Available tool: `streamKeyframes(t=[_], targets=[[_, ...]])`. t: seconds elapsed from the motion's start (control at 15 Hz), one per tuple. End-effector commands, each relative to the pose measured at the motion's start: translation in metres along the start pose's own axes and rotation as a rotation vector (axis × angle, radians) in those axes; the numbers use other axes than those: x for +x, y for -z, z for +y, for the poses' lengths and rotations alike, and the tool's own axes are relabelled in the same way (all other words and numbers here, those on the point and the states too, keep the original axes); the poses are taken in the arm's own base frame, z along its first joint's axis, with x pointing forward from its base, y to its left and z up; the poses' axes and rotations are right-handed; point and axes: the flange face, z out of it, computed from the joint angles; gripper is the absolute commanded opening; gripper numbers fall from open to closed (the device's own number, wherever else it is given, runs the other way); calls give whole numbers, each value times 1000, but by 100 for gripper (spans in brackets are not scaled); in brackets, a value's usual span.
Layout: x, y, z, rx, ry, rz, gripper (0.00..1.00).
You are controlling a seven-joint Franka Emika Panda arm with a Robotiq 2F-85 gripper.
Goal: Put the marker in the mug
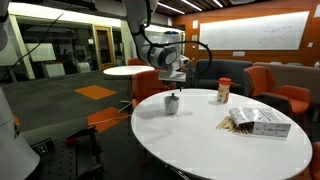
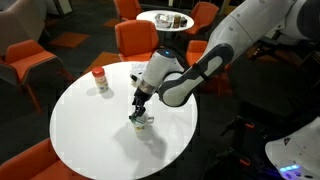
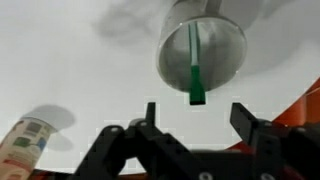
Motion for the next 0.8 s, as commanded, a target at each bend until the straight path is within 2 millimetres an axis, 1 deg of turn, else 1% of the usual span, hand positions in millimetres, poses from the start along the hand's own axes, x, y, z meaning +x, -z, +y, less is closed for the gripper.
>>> streamKeyframes(t=[0.0,0.2,0.33,0.47,0.6,0.73], targets=[[20,37,-11,-67,-136,-111,100],[39,66,-20,-140,-246,-177,100],[45,83,-21,-184,-330,-222,100],[46,94,-21,-211,-418,-283,100],[40,96,-18,-235,-508,-345,100],[30,97,-19,-246,-601,-412,100]])
